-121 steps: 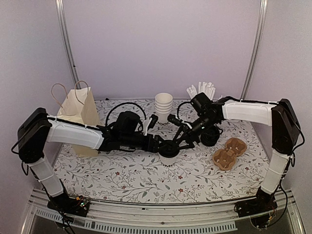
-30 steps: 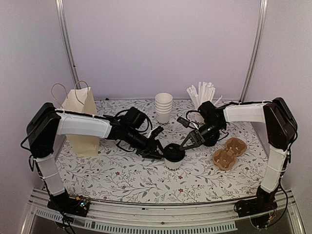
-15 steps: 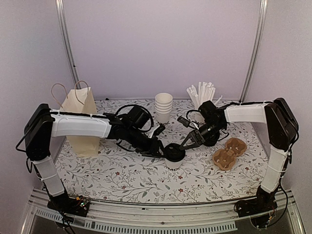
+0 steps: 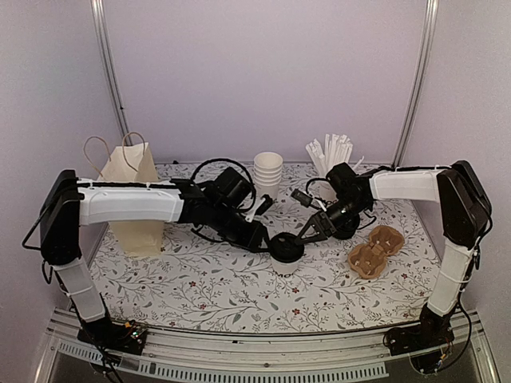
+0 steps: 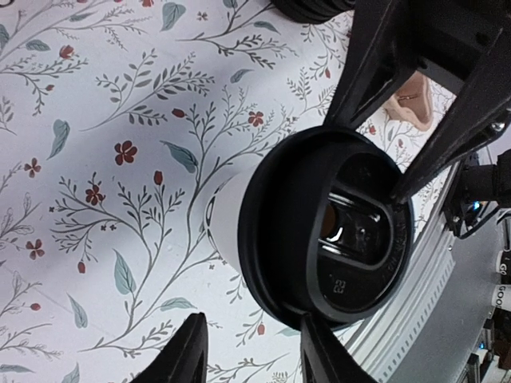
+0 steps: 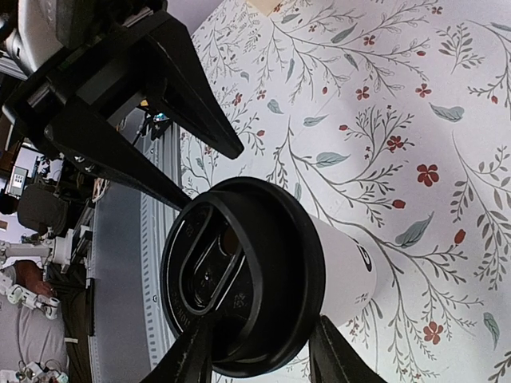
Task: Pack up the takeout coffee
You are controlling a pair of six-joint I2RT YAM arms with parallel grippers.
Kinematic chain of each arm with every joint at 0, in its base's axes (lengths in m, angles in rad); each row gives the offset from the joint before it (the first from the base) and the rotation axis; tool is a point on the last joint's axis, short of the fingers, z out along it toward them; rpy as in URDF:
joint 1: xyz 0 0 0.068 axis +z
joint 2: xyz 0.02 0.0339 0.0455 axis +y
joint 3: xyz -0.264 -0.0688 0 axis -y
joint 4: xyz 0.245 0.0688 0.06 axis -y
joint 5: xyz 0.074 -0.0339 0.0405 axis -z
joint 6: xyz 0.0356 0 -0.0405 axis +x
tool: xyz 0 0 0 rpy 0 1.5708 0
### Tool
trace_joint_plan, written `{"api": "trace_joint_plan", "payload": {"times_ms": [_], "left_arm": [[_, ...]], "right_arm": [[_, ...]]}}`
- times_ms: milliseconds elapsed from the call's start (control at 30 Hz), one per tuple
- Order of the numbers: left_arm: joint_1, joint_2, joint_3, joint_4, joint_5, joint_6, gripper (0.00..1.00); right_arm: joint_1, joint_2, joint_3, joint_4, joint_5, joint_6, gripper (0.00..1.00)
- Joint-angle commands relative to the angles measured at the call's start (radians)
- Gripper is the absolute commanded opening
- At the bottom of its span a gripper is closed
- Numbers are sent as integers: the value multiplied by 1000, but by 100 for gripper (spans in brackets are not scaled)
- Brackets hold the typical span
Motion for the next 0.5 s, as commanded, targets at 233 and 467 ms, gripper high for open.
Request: {"api": "trace_joint_plan", "payload": {"times_ms": [233,467], "left_arm": [[-57,228,63,-75,-321,98,22],[-79,223,31,-60,-358,97,14]], "right_arm": [[61,44,-55,-23,153,-79,42],[61,59,-56,-20,166,-78,42]]}}
